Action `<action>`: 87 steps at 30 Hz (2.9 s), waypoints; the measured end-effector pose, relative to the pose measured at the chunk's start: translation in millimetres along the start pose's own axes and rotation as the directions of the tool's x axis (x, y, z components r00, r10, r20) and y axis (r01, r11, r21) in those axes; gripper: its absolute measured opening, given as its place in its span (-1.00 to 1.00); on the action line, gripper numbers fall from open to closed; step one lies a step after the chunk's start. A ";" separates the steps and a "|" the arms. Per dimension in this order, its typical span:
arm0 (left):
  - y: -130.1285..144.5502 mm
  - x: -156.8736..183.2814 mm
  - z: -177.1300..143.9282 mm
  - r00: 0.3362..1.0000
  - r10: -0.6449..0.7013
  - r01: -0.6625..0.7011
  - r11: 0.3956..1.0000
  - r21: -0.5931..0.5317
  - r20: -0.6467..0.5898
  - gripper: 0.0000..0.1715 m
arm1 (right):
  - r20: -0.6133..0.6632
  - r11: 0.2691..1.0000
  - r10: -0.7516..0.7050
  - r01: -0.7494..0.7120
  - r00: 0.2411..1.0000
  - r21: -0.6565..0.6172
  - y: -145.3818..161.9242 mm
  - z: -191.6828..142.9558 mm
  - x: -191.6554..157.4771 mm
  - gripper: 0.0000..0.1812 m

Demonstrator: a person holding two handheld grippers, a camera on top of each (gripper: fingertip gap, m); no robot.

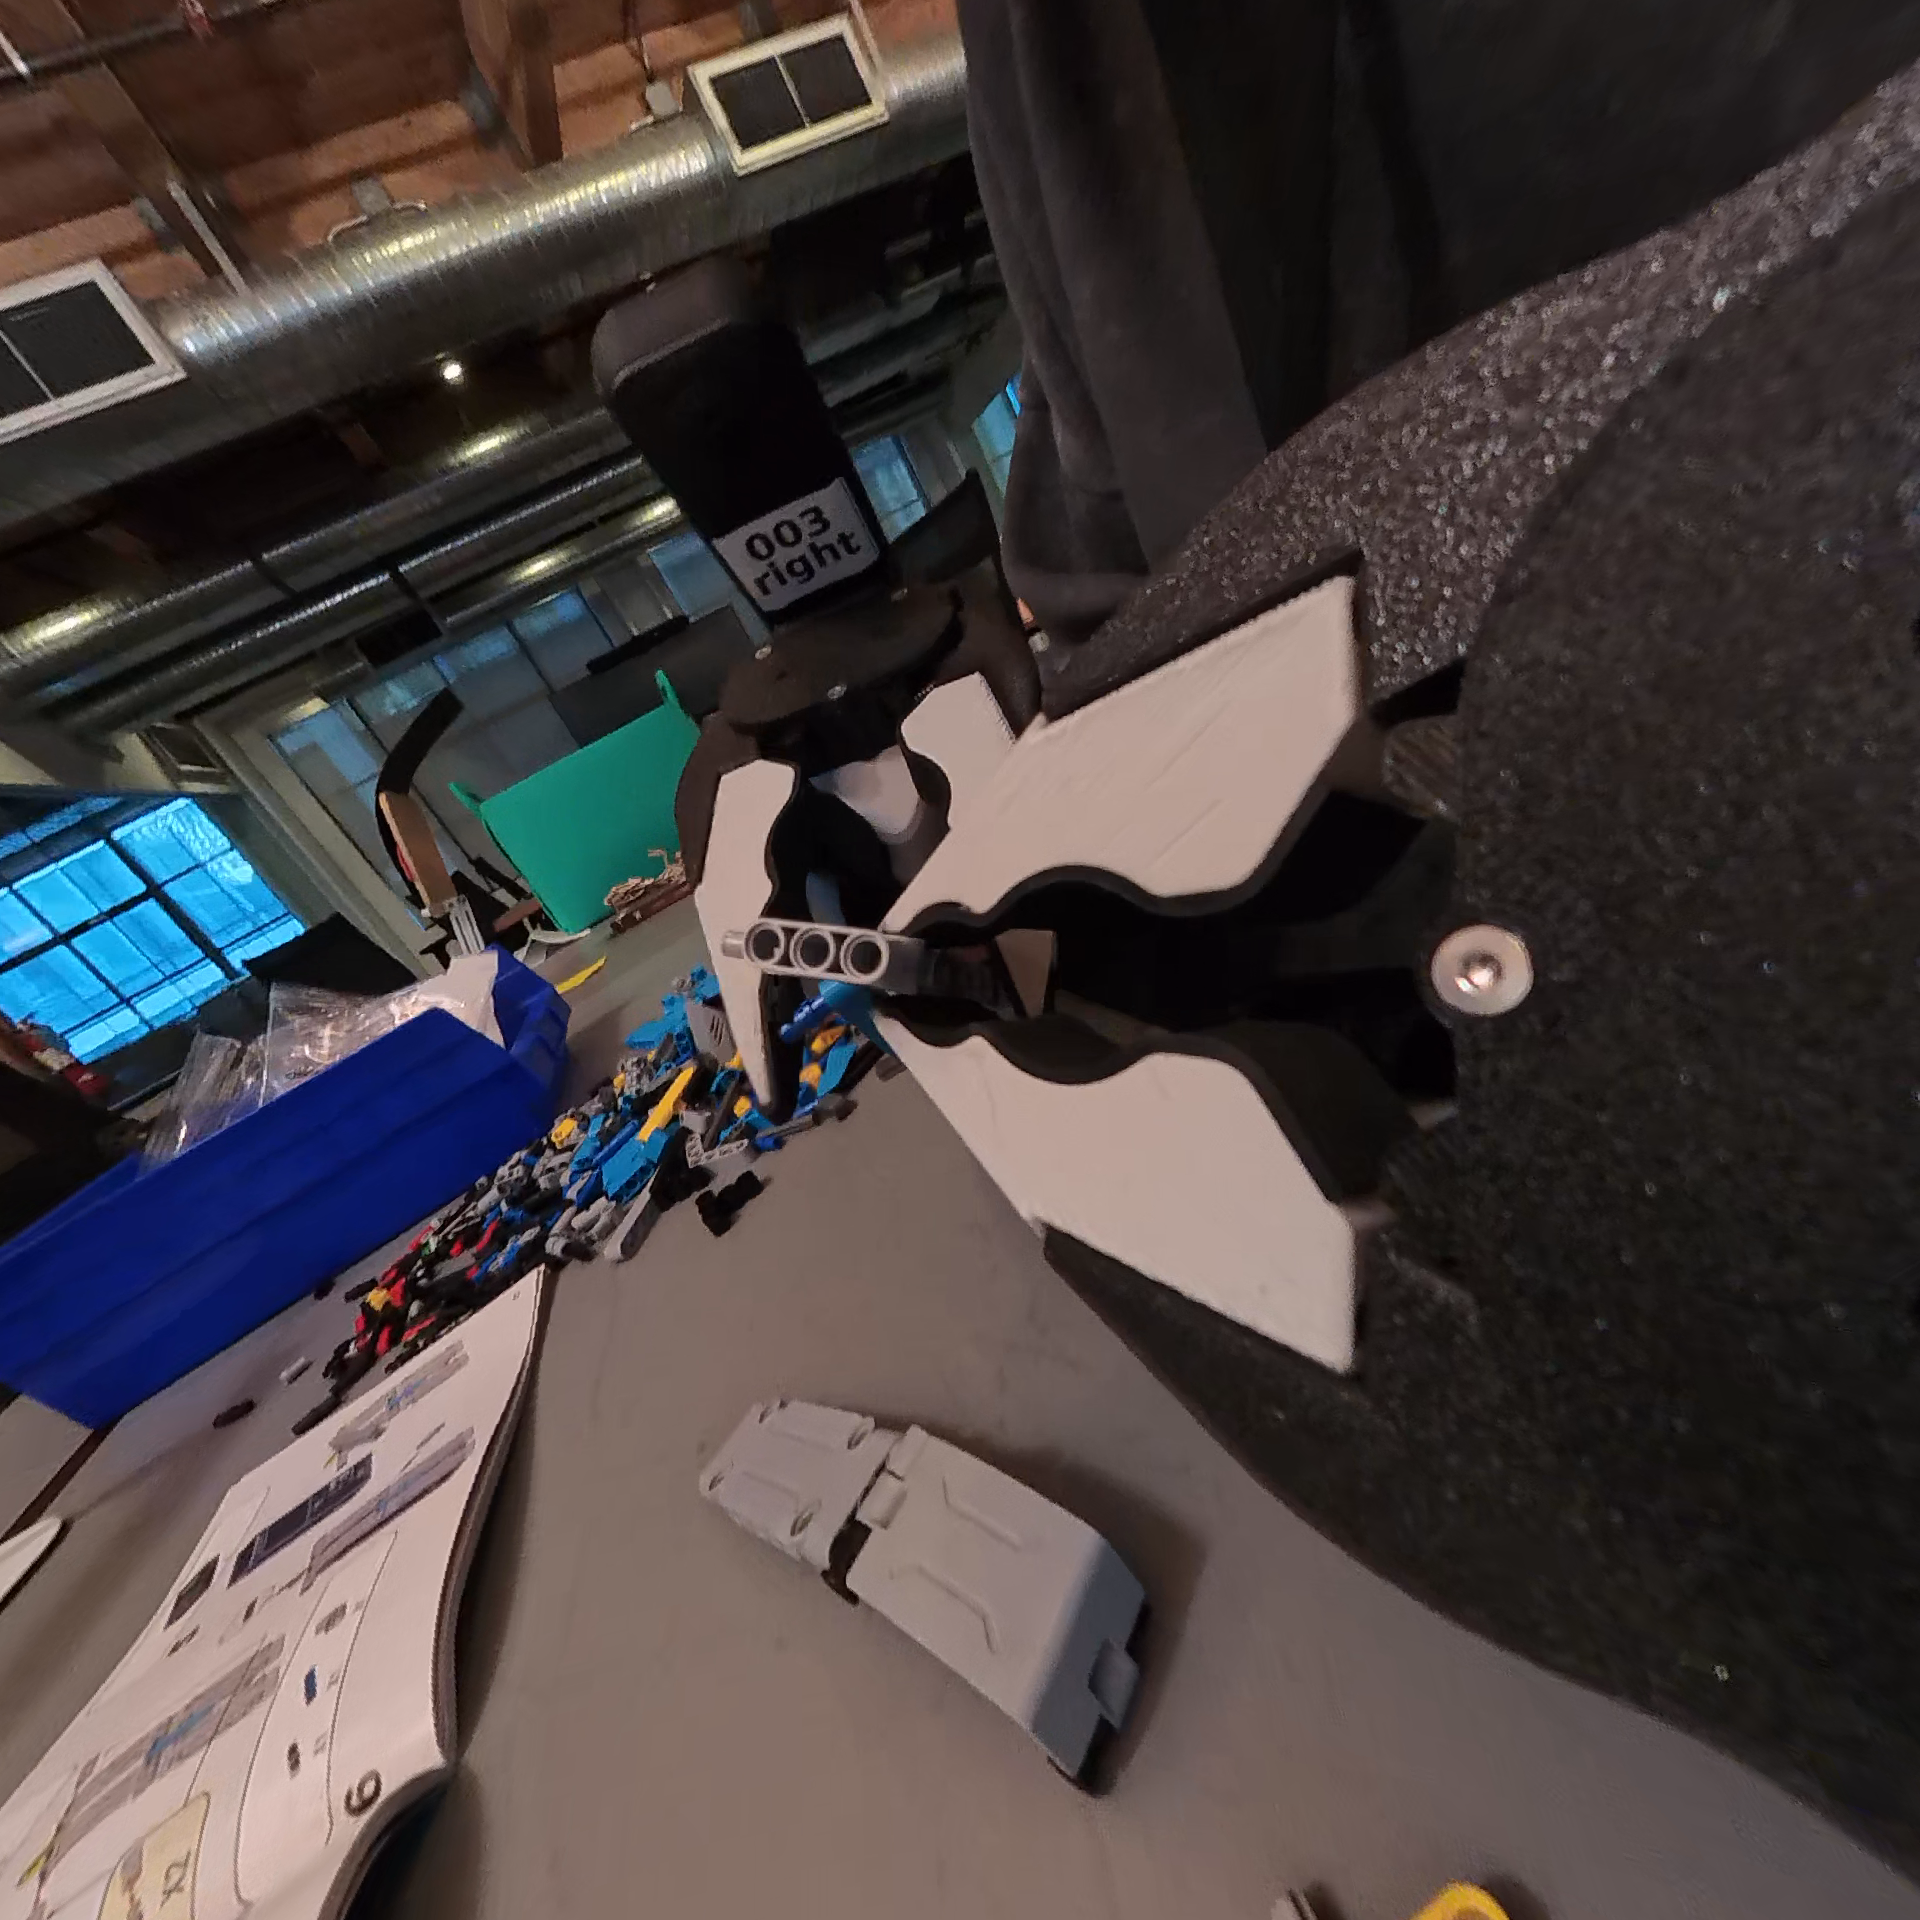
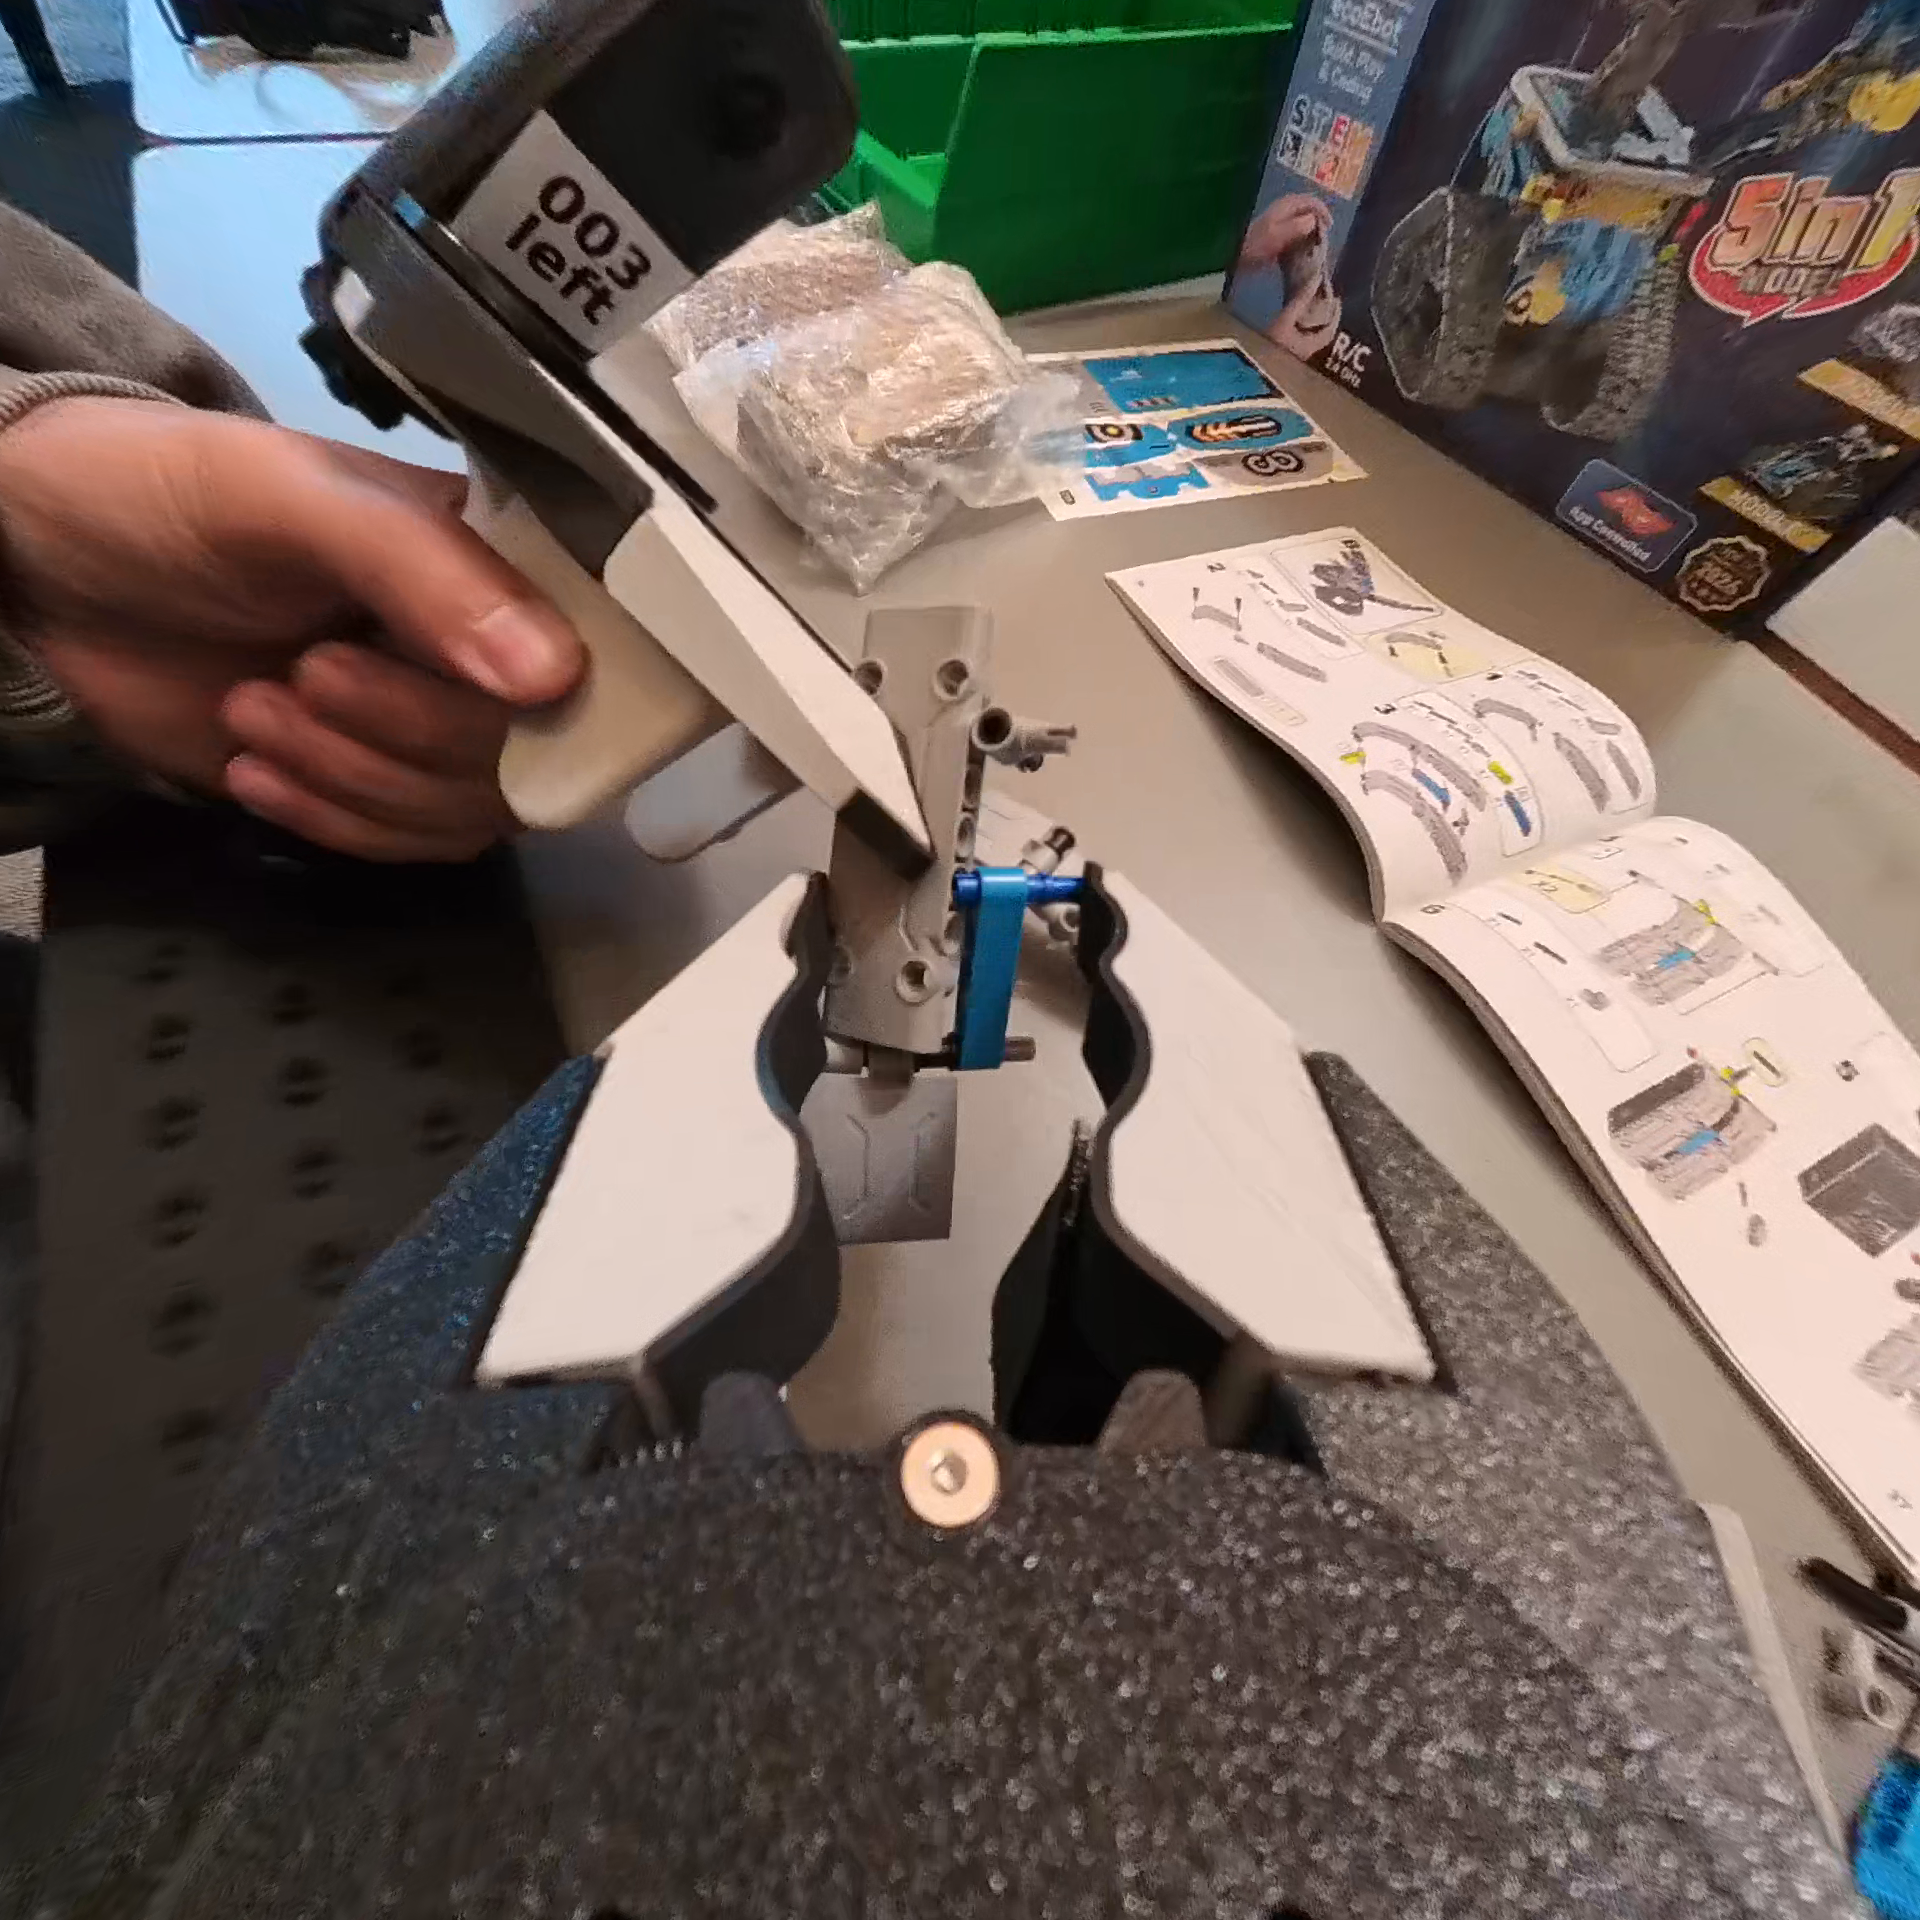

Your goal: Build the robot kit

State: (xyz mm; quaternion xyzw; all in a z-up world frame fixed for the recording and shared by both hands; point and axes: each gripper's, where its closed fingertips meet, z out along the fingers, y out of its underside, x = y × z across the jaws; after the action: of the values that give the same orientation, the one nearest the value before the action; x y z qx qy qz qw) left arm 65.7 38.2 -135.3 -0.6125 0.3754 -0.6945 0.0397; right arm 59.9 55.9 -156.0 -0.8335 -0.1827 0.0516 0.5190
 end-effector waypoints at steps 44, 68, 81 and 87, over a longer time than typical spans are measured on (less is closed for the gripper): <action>-20.7 -21.5 -12.2 0.993 -0.113 0.106 0.985 0.138 0.044 -0.93 | -0.134 1.000 -0.024 0.022 0.991 -0.019 9.5 -2.2 20.9 -0.33; -20.6 -19.7 -10.9 0.995 -0.073 0.062 0.987 0.145 0.069 -0.93 | -0.228 0.978 -0.207 0.197 0.952 -0.064 7.2 -2.5 21.0 -0.52; -19.8 -14.4 -5.3 0.998 -0.027 0.019 0.992 0.128 0.061 -0.92 | -0.208 0.974 -0.225 0.210 0.952 -0.091 5.7 -3.5 16.7 -0.64; -23.9 -3.7 -1.5 0.999 0.040 -0.043 0.986 0.160 0.024 -0.91 | -0.197 0.999 0.048 -0.042 0.979 0.035 -8.5 -6.5 18.4 -0.64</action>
State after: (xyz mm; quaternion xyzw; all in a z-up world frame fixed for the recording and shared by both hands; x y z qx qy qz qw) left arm 75.0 57.9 -124.7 -0.6064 0.3305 -0.7152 0.1074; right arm 76.6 60.4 -143.6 -0.8303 -0.1105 -0.0173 0.5460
